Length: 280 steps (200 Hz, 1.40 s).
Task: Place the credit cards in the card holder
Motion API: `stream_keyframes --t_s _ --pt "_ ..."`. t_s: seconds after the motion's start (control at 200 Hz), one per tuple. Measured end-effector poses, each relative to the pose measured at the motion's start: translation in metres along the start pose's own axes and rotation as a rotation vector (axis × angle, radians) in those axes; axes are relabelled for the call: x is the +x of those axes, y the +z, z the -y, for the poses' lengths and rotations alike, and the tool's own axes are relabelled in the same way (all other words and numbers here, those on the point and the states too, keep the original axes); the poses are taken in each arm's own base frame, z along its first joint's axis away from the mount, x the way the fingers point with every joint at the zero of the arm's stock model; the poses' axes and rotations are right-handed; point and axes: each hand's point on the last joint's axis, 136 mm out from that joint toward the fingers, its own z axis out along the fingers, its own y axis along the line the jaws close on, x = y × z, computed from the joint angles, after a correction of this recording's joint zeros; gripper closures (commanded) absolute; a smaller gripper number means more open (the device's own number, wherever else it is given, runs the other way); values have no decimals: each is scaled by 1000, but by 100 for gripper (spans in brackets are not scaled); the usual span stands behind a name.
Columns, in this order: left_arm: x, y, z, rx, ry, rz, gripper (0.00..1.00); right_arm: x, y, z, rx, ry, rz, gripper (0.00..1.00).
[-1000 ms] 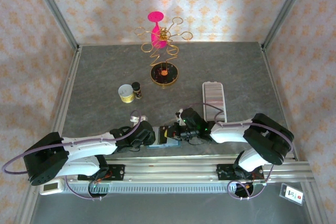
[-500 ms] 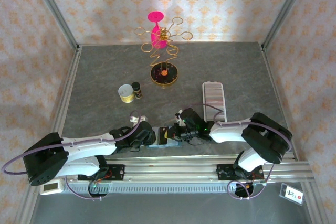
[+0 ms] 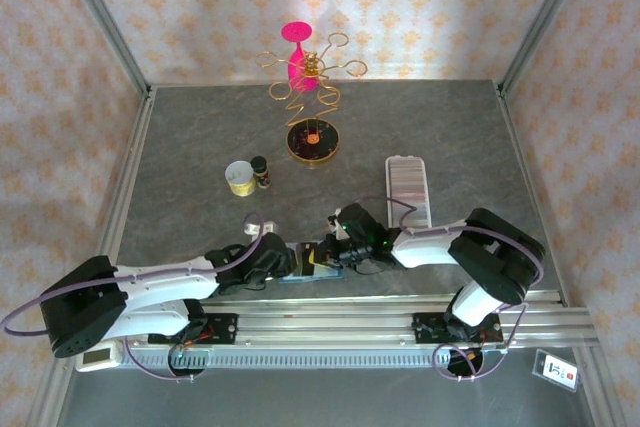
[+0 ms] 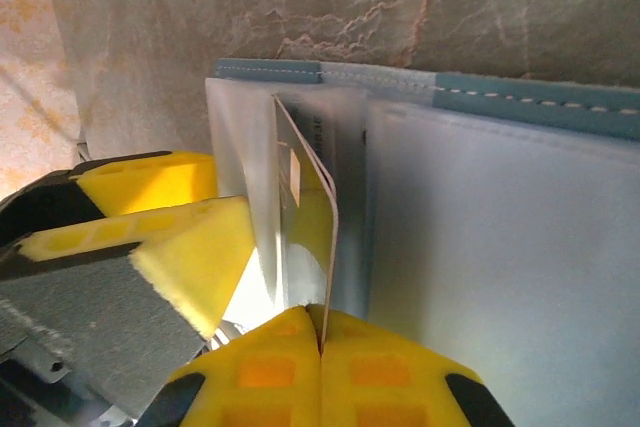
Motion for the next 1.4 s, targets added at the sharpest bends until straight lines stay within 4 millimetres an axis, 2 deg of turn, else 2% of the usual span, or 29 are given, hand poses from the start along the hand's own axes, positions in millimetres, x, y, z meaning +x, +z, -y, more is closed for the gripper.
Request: stream_keyframes --t_s 0.656,0.741,0.821,1.061,1.121,1.241,1.336,1.401 --pt "-5 -4 3 146 -105 78 57 -1 8 -3 -5 -21 -41 94" --pt "-6 -5 3 151 -118 83 57 -2 9 -5 -5 -22 -43 89" --pt "-6 -5 3 161 -130 87 58 -2 10 -6 2 -21 -48 79" --pt "-9 -6 4 204 -182 96 59 -5 13 2 67 -12 -34 76" --pt "-9 -6 4 216 -194 97 59 -6 12 2 75 -13 -21 68" --pt "-9 -7 7 249 -213 92 59 -10 9 1 89 -10 8 66" --pt "-8 -7 13 286 -235 79 60 -13 6 1 102 -4 29 57" --pt "-6 -7 16 301 -246 62 60 -16 2 1 119 -5 51 56"
